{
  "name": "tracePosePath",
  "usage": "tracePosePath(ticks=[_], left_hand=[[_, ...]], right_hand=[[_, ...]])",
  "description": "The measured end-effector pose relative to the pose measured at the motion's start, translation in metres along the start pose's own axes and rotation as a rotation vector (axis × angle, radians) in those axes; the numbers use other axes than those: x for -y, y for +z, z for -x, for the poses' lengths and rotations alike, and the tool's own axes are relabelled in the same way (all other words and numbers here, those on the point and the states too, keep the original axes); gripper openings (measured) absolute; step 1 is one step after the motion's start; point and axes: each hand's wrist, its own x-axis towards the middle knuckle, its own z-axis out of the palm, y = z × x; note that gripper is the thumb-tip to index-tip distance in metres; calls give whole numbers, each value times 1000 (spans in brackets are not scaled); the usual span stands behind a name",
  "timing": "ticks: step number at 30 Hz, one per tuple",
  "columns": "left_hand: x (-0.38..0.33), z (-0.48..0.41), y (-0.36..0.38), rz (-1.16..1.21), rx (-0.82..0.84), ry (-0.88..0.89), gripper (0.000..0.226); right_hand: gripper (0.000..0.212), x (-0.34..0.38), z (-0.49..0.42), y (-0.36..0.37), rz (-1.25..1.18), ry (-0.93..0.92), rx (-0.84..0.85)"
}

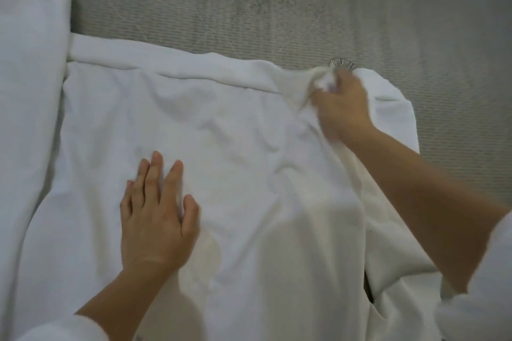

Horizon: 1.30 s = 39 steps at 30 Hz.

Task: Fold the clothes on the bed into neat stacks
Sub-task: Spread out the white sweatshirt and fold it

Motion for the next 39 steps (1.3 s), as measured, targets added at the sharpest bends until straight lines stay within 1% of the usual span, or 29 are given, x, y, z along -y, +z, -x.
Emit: tracePosePath(ticks=[1,2,3,5,6,7,8,9,10,12,13,14,16,18,19,21,22,23,24,25,26,27,29,31,32,34,37,39], left_hand=[[0,0,1,-2,-3,-1,60],[0,0,1,-4,-3,0,60],[0,0,2,-2,-1,1,60],[0,0,2,5,-5,-1,60],[0,1,1,5,-6,-4,60],[0,1,1,5,-4,-8,60],[0,1,1,6,-3,-12,61],[-1,1,1,10,-2,-14,61],[-1,1,1,13,-2,-14,61],[-1,2,1,14,-4,-14,61],[-1,2,1,15,-5,-14,62],[-1,2,1,18,-8,-12,62],[0,2,2,19,-10,-7,61],[1,2,3,15,-9,-5,61],[1,2,3,12,-11,-4,61],[0,3,2,11,-14,-10,61],[0,3,1,12,-10,-14,61],[-1,2,1,13,-6,-18,62],[-2,3,1,13,-3,-19,62],[-1,3,1,11,-3,-19,62],[-1,2,1,9,-3,-17,62],[-1,2,1,5,-1,-16,62],[0,2,2,-3,5,-17,62],[1,1,3,-4,3,-19,61],[1,1,4,-5,3,-18,61],[2,1,4,-12,7,-18,60],[1,0,2,-22,25,-24,61],[1,0,2,-25,28,-20,62]], right_hand=[[12,-3,-7,-7,-1,-49,-148],[16,-7,-15,-15,-18,-64,-224],[27,-11,-23,-22,-35,-28,-234],[53,-22,-30,-29,-20,98,-158],[56,-26,-27,-28,24,77,-144],[54,-26,-18,-25,78,-20,-159],[51,-27,-6,-20,120,-155,-165],[49,-30,7,-16,145,-278,-130],[49,-35,17,-11,161,-352,-46],[47,-50,29,-7,273,-379,162],[45,-57,31,-7,329,-365,200],[44,-61,29,-8,306,-336,168],[45,-58,20,-10,129,-227,2],[45,-50,5,-14,59,-105,-144],[45,-48,-3,-15,46,-22,-168],[41,-44,-18,-20,59,141,-148],[33,-41,-24,-22,57,200,-126],[22,-38,-29,-25,10,242,-114],[12,-32,-33,-29,-98,277,-97],[10,-28,-37,-32,-203,286,-81],[14,-24,-42,-36,-242,274,-45],[18,-23,-46,-40,-226,249,20],[19,-21,-51,-46,-160,221,159],[26,-20,-55,-44,-98,237,219],[25,-22,-57,-42,-91,258,213],[9,-20,-61,-41,-92,317,171],[22,-13,-72,-42,-168,385,131],[29,-10,-83,-45,-272,405,9]])
